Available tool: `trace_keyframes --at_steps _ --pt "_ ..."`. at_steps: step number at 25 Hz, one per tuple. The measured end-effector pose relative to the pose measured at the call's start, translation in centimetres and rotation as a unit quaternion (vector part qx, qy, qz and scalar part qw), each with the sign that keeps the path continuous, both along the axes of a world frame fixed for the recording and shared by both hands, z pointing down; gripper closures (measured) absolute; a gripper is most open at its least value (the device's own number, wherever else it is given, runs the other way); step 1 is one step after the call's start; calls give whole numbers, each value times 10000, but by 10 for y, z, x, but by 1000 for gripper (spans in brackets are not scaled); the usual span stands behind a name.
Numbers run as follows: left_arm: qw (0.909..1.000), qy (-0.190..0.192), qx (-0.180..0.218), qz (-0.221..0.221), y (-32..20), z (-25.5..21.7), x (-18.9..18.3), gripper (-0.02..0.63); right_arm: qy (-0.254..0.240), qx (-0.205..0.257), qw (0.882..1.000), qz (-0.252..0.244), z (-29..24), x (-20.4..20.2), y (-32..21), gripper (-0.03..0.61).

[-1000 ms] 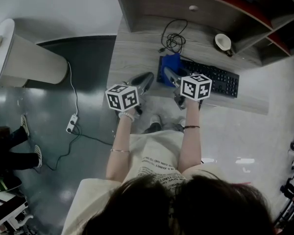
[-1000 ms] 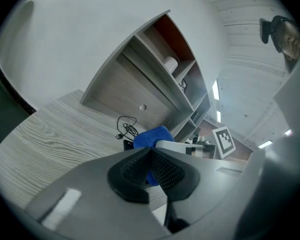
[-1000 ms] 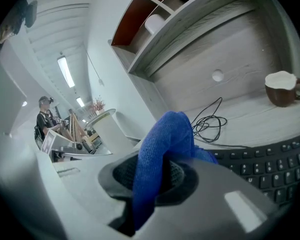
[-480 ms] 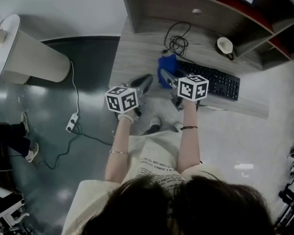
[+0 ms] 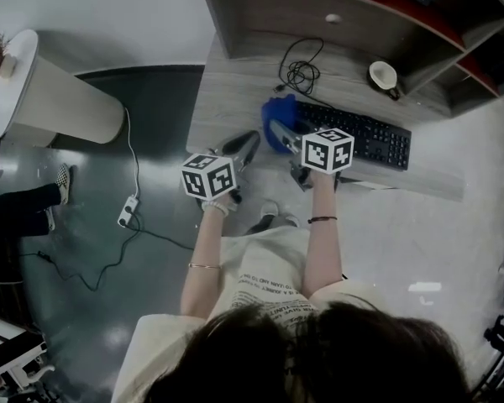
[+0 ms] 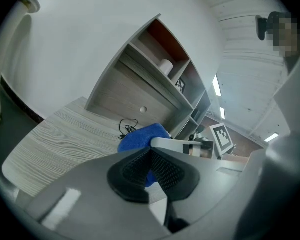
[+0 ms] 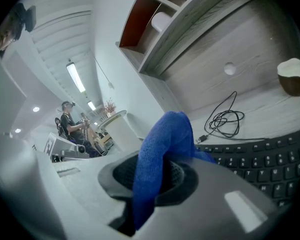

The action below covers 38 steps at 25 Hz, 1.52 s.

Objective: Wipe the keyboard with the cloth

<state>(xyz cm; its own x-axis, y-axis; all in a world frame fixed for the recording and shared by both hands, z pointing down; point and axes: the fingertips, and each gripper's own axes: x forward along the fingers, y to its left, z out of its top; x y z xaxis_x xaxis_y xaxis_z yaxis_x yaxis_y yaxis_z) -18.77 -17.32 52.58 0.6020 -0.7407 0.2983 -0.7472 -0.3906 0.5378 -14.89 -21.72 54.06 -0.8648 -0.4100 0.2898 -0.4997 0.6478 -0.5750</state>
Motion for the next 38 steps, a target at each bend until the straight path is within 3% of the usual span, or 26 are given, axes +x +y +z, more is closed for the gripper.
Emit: trace_keyframes --at_steps 18,38 --pt "9975 -210 482 -463 21 -31 15 612 -352 506 9970 -467 -44 27 23 520" --pt "9864 -329 1327 -908 56 -86 28 612 -735 1661 9805 -745 -113 55 67 520"
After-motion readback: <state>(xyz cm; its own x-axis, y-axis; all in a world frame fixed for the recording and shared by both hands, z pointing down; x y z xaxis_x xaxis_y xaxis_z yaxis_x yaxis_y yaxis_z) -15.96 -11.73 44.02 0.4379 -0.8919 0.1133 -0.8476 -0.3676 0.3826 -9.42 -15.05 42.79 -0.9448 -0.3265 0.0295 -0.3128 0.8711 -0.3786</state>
